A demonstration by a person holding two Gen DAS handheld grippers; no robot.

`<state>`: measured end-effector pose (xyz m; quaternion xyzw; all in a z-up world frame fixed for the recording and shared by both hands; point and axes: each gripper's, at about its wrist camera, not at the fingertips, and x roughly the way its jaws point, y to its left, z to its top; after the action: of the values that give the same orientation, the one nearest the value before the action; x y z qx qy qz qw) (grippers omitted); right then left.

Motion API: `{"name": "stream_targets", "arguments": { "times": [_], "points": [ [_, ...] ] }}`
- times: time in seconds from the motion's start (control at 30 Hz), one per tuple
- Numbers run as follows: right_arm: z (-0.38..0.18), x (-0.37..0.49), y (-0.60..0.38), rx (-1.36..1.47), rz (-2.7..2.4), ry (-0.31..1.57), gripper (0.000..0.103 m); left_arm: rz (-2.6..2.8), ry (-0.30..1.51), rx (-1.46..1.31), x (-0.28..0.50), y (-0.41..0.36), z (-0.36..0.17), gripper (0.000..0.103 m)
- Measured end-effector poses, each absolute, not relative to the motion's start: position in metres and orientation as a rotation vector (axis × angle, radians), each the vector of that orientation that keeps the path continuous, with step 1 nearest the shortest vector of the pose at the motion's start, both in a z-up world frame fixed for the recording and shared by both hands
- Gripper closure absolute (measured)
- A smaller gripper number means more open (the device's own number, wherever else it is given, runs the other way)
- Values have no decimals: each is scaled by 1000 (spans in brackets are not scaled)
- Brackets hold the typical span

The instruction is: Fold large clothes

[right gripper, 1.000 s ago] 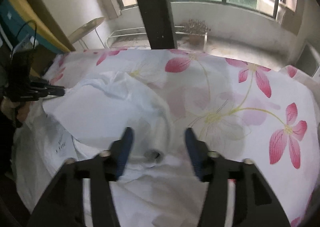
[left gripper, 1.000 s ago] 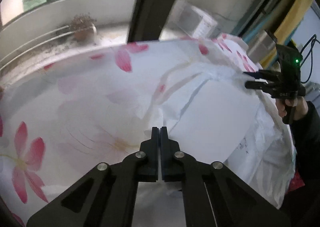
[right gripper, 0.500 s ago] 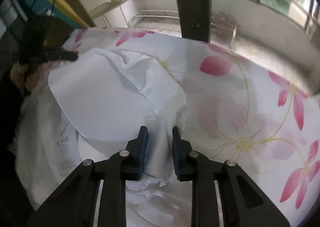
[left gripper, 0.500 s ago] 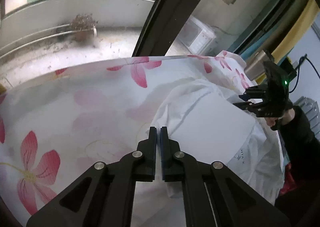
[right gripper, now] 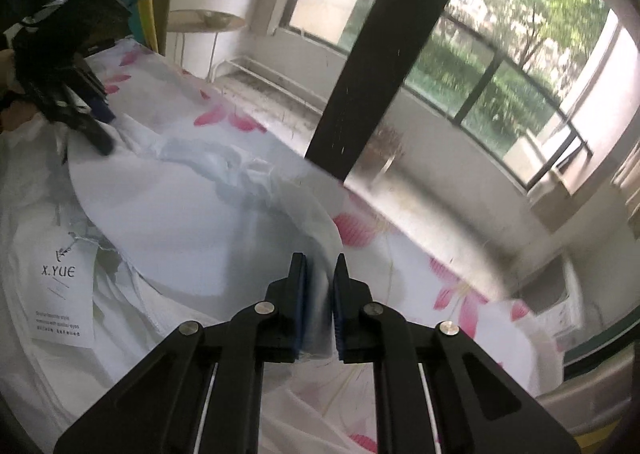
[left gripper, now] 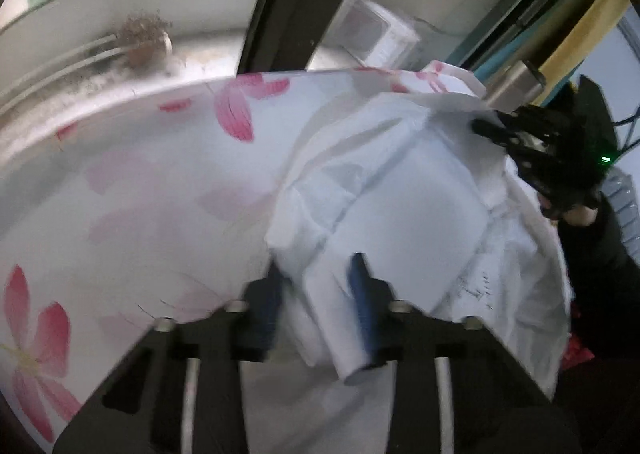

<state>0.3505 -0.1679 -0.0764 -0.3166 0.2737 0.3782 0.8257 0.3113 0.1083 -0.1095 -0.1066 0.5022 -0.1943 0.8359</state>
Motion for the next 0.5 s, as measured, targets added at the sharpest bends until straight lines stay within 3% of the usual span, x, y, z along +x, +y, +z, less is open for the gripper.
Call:
{"name": "stream_targets", "arguments": {
  "times": [0.1,0.4,0.5],
  "points": [
    [-70,342,-169,-665,840,540,92,-373,965,-152,303,107,-90,91],
    [-76,310,-177,-641,862,477,90,-285,675,71,247,78,-53,92],
    [-74,305,-184,-599,857,475,85,-269,606,118,225,72,-54,91]
  ]
}}
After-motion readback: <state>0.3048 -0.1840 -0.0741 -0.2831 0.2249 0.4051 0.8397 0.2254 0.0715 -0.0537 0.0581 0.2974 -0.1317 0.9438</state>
